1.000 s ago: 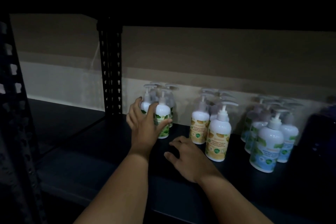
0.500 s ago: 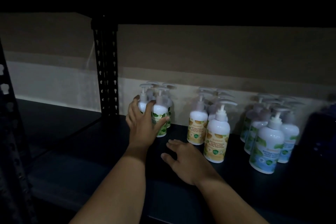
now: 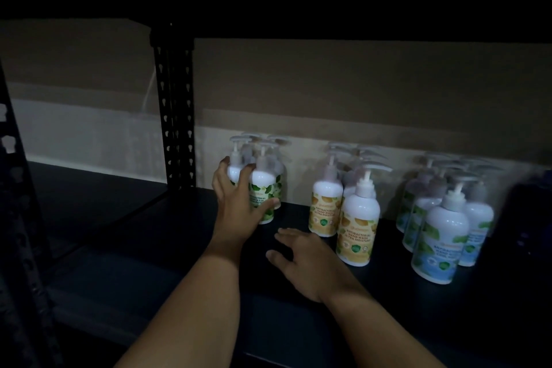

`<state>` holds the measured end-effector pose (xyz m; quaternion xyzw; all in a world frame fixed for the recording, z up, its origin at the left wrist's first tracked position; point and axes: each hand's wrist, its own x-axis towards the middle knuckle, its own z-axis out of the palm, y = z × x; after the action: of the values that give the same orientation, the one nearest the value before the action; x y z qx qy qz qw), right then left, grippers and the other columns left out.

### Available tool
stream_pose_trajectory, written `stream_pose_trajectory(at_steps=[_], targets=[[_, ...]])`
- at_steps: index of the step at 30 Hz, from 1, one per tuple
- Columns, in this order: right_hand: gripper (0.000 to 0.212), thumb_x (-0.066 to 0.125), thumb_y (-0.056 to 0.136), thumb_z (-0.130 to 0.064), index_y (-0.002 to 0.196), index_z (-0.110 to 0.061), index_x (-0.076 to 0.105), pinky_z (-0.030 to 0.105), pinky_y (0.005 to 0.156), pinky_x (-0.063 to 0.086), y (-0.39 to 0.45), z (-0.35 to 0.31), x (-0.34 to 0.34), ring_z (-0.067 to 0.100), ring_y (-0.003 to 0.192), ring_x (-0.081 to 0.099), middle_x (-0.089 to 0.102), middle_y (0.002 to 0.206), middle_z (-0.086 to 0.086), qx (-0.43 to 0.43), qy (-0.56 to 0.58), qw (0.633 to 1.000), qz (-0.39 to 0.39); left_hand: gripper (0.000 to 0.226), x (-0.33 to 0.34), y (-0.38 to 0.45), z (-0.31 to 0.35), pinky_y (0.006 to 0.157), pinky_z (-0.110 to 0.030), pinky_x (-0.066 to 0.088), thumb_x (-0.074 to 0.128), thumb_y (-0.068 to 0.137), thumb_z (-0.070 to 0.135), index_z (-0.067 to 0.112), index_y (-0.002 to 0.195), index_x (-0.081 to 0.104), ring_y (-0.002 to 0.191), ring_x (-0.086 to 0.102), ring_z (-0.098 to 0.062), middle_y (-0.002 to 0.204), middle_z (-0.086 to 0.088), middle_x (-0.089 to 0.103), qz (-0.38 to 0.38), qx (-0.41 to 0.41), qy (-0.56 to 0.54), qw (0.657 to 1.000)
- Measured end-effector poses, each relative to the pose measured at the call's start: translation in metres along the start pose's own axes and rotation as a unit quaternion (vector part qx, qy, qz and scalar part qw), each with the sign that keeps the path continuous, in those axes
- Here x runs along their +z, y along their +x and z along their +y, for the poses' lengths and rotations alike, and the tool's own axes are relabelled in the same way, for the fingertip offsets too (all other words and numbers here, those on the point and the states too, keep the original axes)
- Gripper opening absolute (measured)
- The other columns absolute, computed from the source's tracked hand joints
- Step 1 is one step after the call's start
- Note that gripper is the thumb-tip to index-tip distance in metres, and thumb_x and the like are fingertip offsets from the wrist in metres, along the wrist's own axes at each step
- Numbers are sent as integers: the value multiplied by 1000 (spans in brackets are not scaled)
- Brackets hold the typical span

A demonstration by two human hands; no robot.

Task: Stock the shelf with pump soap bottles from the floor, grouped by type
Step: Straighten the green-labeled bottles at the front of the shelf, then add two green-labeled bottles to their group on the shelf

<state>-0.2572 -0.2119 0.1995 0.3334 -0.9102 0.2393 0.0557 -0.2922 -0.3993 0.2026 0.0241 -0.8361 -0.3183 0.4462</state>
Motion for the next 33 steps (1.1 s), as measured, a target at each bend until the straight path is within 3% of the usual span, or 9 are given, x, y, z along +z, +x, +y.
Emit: stream_pose_trajectory(at_steps=[6,12,16,21,26,30,33], targets=[[60,52,102,-50,153,-18,47,25,121,24,0,-1,0,10,151,30,38,163,-6,2,-4,1000,-6,85,-1,0,-1,115,-35,20,91,74,42,19,146,50,154,3,-30,166,-15,4,-7,-4,-4,1000],[60,50,102,-52,150,-16,51,28,119,31,-3,-6,-3,12,148,36,43,160,-2,9,-34,999,-5,119,-5,-7,3,120,-47,20,97,60,49,31,156,29,154,0,-28,168,-11,-2,-1,-56,-21,998],[57,46,103,-54,140,-13,59,39,110,45,-10,-14,-7,21,138,49,55,150,4,41,-83,996,-15,129,-17,-29,17,119,-57,24,99,58,37,25,156,16,147,15,-37,158,-15,12,-22,-156,12,987],[57,40,107,-49,155,-19,42,35,122,28,-34,-23,-12,21,153,29,33,166,3,58,-86,993,-54,102,-44,-68,51,118,-46,32,88,76,42,21,152,23,136,39,-37,147,-14,30,-161,-181,82,967],[50,41,107,-43,152,-22,47,35,118,35,-103,-43,-22,23,147,39,43,160,5,34,-90,995,-14,61,-84,-121,101,109,-40,42,59,102,37,19,156,37,135,51,-33,153,-10,47,-253,-102,123,954],[44,47,106,-33,145,-17,56,35,115,39,-169,-65,-28,22,140,48,53,151,5,30,-70,996,38,48,-111,-179,143,107,-32,43,52,106,17,19,154,49,131,58,-26,143,-8,63,-220,-35,34,974],[36,59,97,-23,130,-16,69,36,107,49,-216,-73,-25,23,124,62,69,132,5,16,-28,994,109,40,-123,-236,159,98,-25,46,59,100,6,15,139,64,112,64,-19,119,0,71,-115,21,-77,990]])
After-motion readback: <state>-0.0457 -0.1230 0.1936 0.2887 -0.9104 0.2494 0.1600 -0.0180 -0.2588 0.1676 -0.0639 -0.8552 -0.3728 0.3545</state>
